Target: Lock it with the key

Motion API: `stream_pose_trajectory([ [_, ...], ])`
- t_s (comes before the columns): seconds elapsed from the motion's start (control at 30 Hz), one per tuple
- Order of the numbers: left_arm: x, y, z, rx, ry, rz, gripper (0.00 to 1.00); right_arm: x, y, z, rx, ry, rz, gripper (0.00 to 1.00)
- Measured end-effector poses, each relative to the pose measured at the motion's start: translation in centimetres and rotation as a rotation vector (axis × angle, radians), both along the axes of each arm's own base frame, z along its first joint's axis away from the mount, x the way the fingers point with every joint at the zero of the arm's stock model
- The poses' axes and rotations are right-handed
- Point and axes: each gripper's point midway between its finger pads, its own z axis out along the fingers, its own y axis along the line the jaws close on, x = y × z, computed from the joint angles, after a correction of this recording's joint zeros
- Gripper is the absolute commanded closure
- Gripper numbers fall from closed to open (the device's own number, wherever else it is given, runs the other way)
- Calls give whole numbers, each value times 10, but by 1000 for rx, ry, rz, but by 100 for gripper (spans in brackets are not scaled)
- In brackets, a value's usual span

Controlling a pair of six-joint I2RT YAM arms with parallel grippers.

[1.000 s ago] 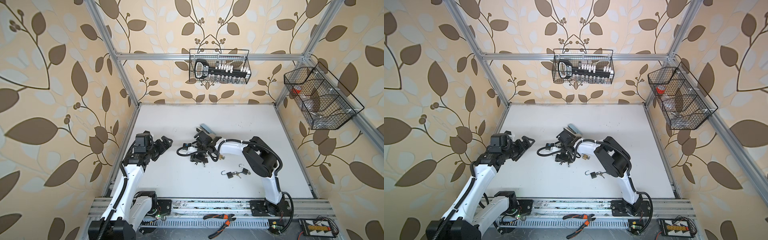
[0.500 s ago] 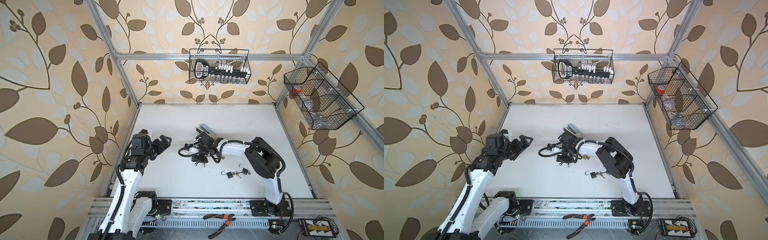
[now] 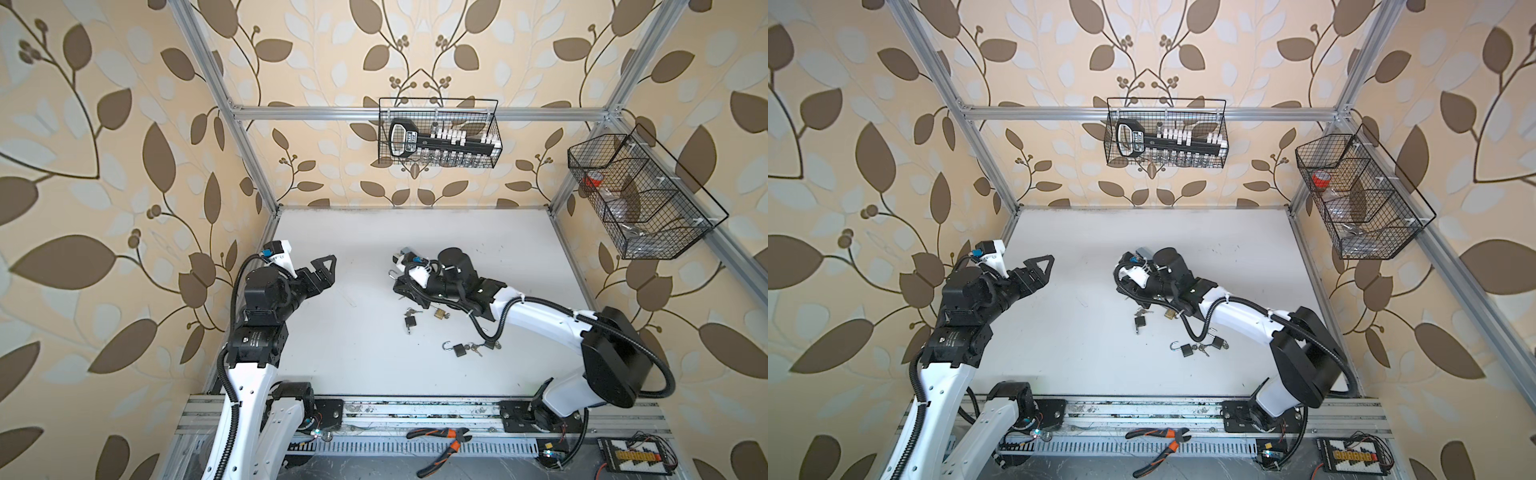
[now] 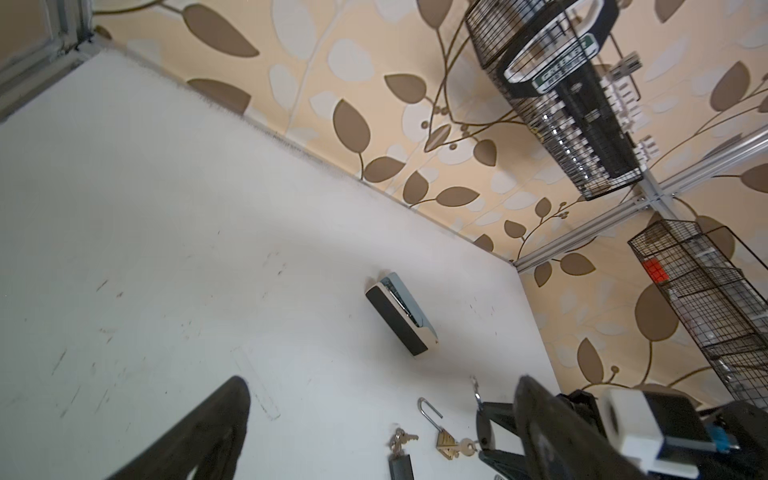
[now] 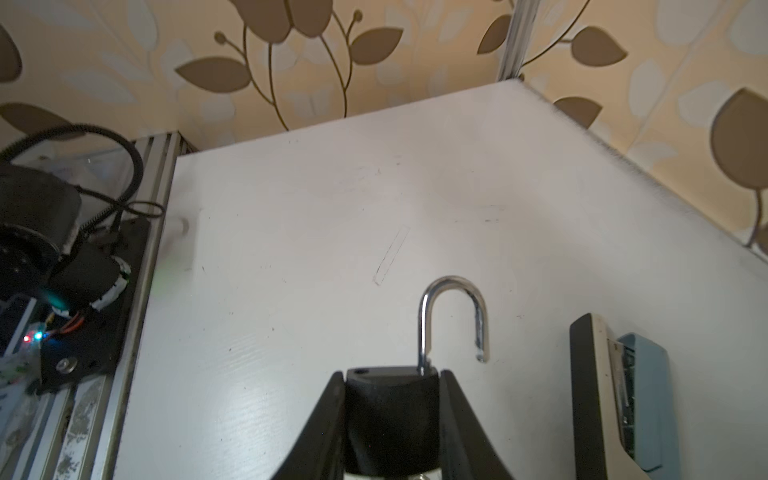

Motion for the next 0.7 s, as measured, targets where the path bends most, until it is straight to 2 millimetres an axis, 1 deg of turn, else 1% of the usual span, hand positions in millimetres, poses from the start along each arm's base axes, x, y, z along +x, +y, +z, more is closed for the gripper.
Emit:
stream_pose_trajectory([
  [0.07,1,-6,10,13,-51,-45,1,-2,-5,10,37,4,-6,100],
  [0.13,1,-15,17,20,-100,-105,3,-8,-3,21,63,16,22,100],
  [0.3,-1,-38,31,36,-195,-257,10,-15,-1,35,71,67,77,100],
  [0.37,-4,-46,37,59,-232,-321,14,-21,-5,39,73,80,89,100],
  [0.43,-10,-60,46,103,-279,-412,15,-29,-11,46,77,90,102,100],
  [0.53,-25,-87,60,191,-367,-568,11,-42,-18,59,86,87,130,100],
  [0.63,-52,-121,70,296,-473,-757,11,-54,-24,68,88,81,163,100],
  [0.7,-69,-139,71,357,-529,-871,11,-62,-26,71,86,78,188,100],
])
